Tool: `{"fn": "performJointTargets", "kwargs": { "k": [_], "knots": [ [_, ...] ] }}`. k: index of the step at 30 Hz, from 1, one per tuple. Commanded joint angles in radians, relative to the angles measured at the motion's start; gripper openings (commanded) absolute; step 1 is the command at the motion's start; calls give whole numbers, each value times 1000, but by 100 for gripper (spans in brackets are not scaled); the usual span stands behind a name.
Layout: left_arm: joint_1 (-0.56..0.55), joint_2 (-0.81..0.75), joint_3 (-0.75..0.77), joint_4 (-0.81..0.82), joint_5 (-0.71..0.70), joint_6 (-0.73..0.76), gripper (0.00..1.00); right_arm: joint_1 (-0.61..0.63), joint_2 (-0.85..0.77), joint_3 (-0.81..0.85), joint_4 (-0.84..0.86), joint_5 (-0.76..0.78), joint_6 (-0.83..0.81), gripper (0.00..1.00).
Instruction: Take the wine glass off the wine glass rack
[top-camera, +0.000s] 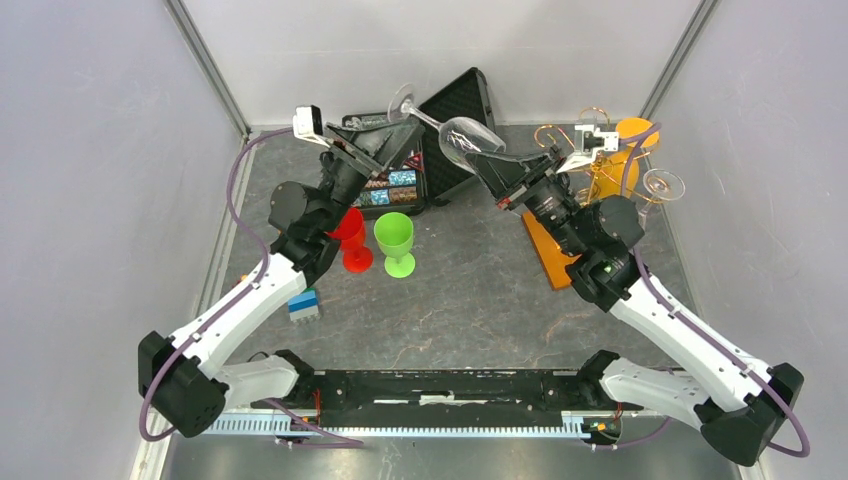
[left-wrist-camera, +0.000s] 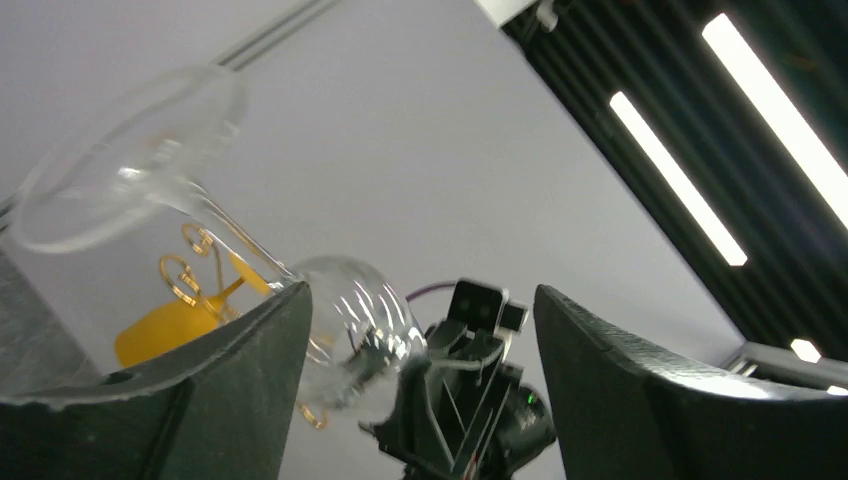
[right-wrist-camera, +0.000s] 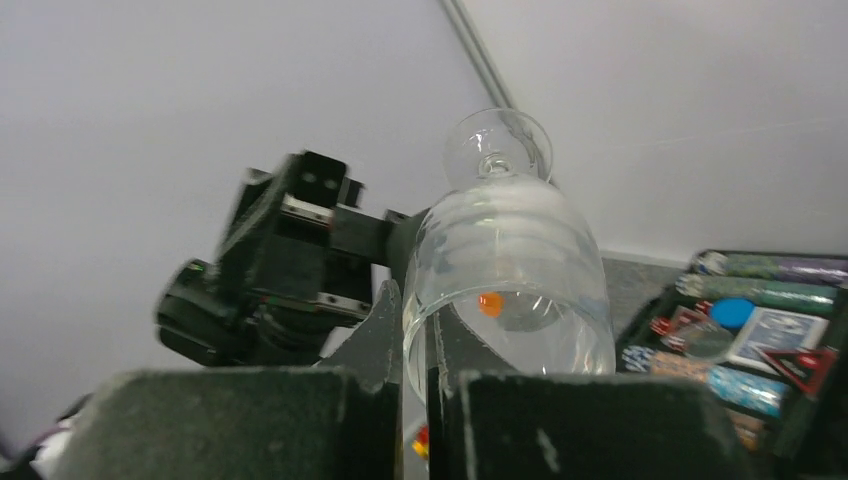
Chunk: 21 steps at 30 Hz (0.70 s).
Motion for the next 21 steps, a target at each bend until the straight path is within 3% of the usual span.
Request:
{"fn": "performJointTargets", "kwargs": {
  "k": [1, 3, 8, 14, 21],
  "knots": [
    [-4, -52, -9, -116, 200, 163, 88, -3, -8, 85, -107, 54, -155, 0],
    [-3, -85, -35, -185, 240, 221, 100, -4, -4, 116, -178, 83, -215, 0],
    [-3, -204, -73, -436, 190, 439, 100, -1, 27, 236, -450, 100, -369, 0],
    [-3, -339, -75, -673, -86, 707, 100, 37, 85, 369, -808, 154, -539, 0],
    [-5, -432, -100, -731, -303, 824, 100, 209, 195, 477, -1029, 332, -652, 0]
  ]
}}
